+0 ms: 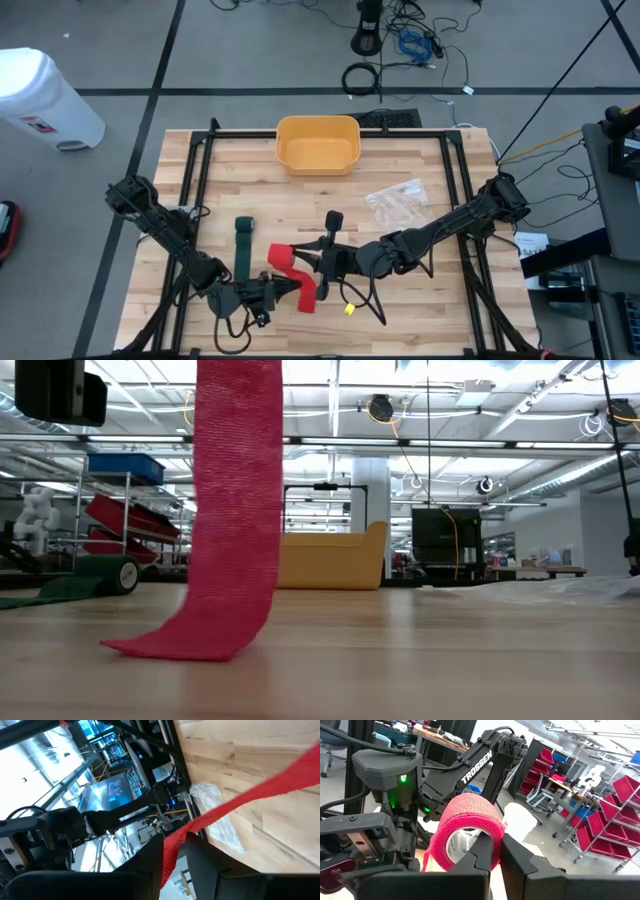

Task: Roll bandage
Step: Roll the red bandage

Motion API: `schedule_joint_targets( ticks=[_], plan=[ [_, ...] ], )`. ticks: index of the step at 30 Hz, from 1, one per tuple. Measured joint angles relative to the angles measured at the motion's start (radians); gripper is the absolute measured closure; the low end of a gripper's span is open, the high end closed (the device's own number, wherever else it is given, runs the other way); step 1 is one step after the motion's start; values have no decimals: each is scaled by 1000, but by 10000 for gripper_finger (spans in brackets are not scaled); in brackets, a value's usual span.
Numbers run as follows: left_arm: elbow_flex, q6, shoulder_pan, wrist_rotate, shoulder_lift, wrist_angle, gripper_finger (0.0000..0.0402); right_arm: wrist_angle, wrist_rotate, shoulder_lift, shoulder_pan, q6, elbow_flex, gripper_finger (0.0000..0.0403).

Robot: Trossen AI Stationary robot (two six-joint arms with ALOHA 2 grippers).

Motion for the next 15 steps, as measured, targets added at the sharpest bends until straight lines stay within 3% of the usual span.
schedule_joint_targets(
  ticks=[8, 15],
  plan=[
    [0, 0, 10, -7, 0, 9, 320, 0, 0, 0, 0, 0, 0, 387],
    [0, -1, 34, -64, 0, 8, 393, 0, 0, 0, 0, 0, 0, 387]
  ],
)
